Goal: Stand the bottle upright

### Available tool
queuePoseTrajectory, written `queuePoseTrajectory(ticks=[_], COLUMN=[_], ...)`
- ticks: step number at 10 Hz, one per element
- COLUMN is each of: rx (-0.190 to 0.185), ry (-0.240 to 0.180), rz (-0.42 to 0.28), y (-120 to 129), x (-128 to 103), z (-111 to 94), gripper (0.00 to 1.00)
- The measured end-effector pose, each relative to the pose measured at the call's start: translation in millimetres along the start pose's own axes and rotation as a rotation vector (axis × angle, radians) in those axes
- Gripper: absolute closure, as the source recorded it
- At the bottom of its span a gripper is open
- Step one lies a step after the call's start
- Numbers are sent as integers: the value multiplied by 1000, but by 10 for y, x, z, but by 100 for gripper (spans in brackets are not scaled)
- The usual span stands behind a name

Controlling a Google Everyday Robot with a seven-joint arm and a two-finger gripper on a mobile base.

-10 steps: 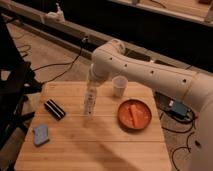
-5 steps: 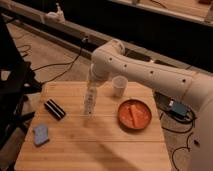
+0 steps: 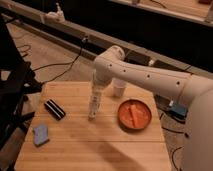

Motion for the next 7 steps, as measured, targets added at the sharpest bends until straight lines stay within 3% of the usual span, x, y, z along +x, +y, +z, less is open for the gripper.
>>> queuePoseTrajectory(ticks=[4, 7], rx=[64, 81], ry=[-45, -65], rz=[3, 11], y=[-135, -154], x=[-106, -112], z=[39, 77], gripper=[100, 100])
